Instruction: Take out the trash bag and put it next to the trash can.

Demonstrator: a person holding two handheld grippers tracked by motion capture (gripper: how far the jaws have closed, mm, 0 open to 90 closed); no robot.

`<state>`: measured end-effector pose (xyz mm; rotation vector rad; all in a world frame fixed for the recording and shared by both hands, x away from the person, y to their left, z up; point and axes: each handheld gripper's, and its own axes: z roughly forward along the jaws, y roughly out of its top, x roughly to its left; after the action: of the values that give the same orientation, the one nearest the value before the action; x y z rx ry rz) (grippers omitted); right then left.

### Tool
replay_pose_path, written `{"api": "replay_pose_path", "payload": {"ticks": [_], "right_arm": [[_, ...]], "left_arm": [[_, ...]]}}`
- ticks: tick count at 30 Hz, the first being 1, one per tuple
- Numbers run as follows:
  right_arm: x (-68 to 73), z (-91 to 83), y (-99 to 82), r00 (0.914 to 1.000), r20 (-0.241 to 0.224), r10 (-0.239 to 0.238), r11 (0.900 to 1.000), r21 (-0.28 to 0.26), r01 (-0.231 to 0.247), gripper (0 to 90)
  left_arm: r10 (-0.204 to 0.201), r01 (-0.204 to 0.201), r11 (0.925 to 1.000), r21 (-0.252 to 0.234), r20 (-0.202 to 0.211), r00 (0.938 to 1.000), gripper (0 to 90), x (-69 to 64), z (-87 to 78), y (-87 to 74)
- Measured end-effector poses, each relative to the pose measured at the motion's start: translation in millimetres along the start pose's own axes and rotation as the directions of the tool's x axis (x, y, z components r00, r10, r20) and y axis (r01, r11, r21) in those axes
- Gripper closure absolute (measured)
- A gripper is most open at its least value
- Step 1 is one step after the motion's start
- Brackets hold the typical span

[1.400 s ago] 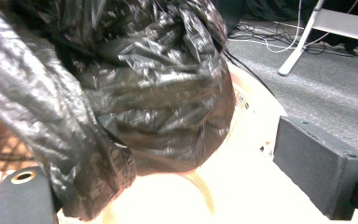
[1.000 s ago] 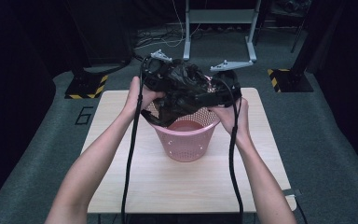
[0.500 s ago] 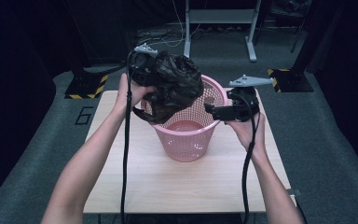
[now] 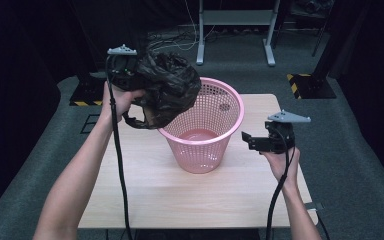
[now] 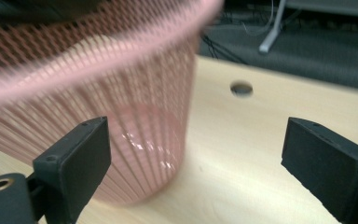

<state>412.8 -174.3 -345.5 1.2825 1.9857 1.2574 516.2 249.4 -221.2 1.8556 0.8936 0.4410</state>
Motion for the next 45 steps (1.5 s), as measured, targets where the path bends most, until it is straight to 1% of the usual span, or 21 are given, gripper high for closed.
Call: {"api": "replay_pose_path", "payload": {"ticks": [3, 6, 9, 11, 13, 17, 19, 25, 27, 28, 29, 30, 33, 34, 36, 37, 40, 42, 43, 44, 45], "right_arm": [[-12.6, 13.0, -26.2, 0.9992, 0.021, 0.035, 0.9987, 0.036, -0.035, 7.2], [-22.2, 25.7, -50.1, 0.9973, 0.035, 0.065, 0.9956, 0.065, -0.067, 7.4], [-28.5, 37.1, -70.9, 0.9953, 0.065, 0.072, 0.9931, 0.088, -0.078, 7.2], [-32.9, 44.1, -83.1, 0.9934, 0.081, 0.081, 0.9909, 0.101, -0.089, 7.3], [-36.1, 51.5, -94.4, 0.9917, 0.095, 0.086, 0.9876, 0.123, -0.098, 7.4], [-41.8, 65.7, -114.3, 0.9868, 0.117, 0.112, 0.9769, 0.169, -0.131, 7.4], [-44.6, 70.4, -121.9, 0.985, 0.13, 0.114, 0.9742, 0.18, -0.136, 7.4], [-51.6, 77.4, -136.4, 0.9777, 0.153, 0.143, 0.9652, 0.197, -0.172, 7.4], [-53.3, 78.0, -138.9, 0.9759, 0.161, 0.147, 0.9641, 0.197, -0.178, 7.4], [-53.3, 78.0, -138.9, 0.9759, 0.161, 0.147, 0.9641, 0.197, -0.178, 7.4], [-54.4, 78.3, -139.7, 0.9764, 0.159, 0.146, 0.9648, 0.195, -0.176, 7.5], [-55.3, 78.9, -141.3, 0.9743, 0.171, 0.147, 0.9628, 0.201, -0.18, 7.4], [-56.3, 79.5, -142.5, 0.9738, 0.172, 0.148, 0.9625, 0.201, -0.182, 7.5], [-56.3, 79.7, -143.3, 0.9721, 0.177, 0.154, 0.9612, 0.201, -0.189, 7.5], [-57.8, 80.2, -145.2, 0.9726, 0.18, 0.147, 0.9614, 0.205, -0.184, 7.4], [-58.4, 80.4, -147.0, 0.9704, 0.186, 0.154, 0.9596, 0.206, -0.192, 7.5], [-60.0, 81.1, -150.6, 0.9692, 0.19, 0.156, 0.9577, 0.211, -0.196, 7.4], [-60.1, 80.8, -152.4, 0.9684, 0.198, 0.152, 0.96, 0.204, -0.192, 7.7], [-60.1, 80.5, -152.6, 0.9686, 0.198, 0.15, 0.9601, 0.205, -0.191, 7.7], [-60.0, 80.5, -152.9, 0.9687, 0.199, 0.148, 0.9606, 0.204, -0.189, 7.7], [-59.8, 80.6, -153.1, 0.9686, 0.202, 0.145, 0.9612, 0.203, -0.187, 7.7]], "left_arm": [[-0.027, 0.027, 0.9996, -0.007, -0.004, 0.9996, 82.1, 9.8, -4.1, -7.7], [-0.042, 0.042, 0.999, -0.016, -0.009, 0.9991, 82.1, 17.7, -7.5, -14.6], [-0.064, 0.064, 0.9976, -0.026, -0.005, 0.9979, 82.1, 24.2, -10.7, -20.0], [-0.076, 0.076, 0.9963, -0.04, -0.002, 0.9971, 82.0, 27.9, -13.6, -22.8], [-0.103, 0.104, 0.993, -0.056, 0.02, 0.9944, 82.1, 31.8, -16.0, -25.2], [-0.121, 0.122, 0.9896, -0.076, 0.022, 0.9924, 82.0, 37.4, -20.8, -28.3], [-0.134, 0.135, 0.9871, -0.086, 0.019, 0.9908, 82.0, 41.5, -24.0, -30.6], [-0.156, 0.156, 0.9848, -0.077, -0.003, 0.9877, 81.9, 56.0, -34.0, -42.6], [-0.177, 0.176, 0.9808, -0.085, -0.008, 0.9842, 81.9, 61.0, -37.0, -47.6], [-0.177, 0.176, 0.9808, -0.085, -0.008, 0.9842, 81.9, 61.0, -37.0, -47.6], [-0.184, 0.183, 0.9796, -0.084, -0.012, 0.9828, 81.9, 64.3, -39.0, -50.7], [-0.197, 0.196, 0.9768, -0.087, -0.01, 0.9803, 81.8, 68.4, -40.8, -54.8], [-0.209, 0.207, 0.9743, -0.089, -0.013, 0.9778, 81.8, 72.2, -42.6, -60.1], [-0.206, 0.204, 0.9758, -0.079, -0.018, 0.9784, 81.8, 74.5, -42.9, -63.3], [-0.209, 0.207, 0.9758, -0.07, -0.02, 0.9777, 81.8, 77.6, -43.2, -68.3], [-0.223, 0.221, 0.973, -0.066, -0.022, 0.9746, 81.8, 80.9, -42.9, -74.0], [-0.232, 0.23, 0.9719, -0.05, -0.032, 0.9723, 81.8, 87.1, -42.2, -84.8], [-0.247, 0.246, 0.9685, -0.042, -0.035, 0.9684, 81.8, 90.8, -40.6, -92.5], [-0.26, 0.258, 0.9651, -0.044, -0.037, 0.965, 81.8, 92.1, -39.1, -96.4], [-0.253, 0.252, 0.9673, -0.029, -0.039, 0.9667, 81.8, 94.5, -38.5, -100.5], [-0.281, 0.279, 0.9592, -0.044, -0.038, 0.9589, 81.8, 94.6, -36.3, -104.4]]}}
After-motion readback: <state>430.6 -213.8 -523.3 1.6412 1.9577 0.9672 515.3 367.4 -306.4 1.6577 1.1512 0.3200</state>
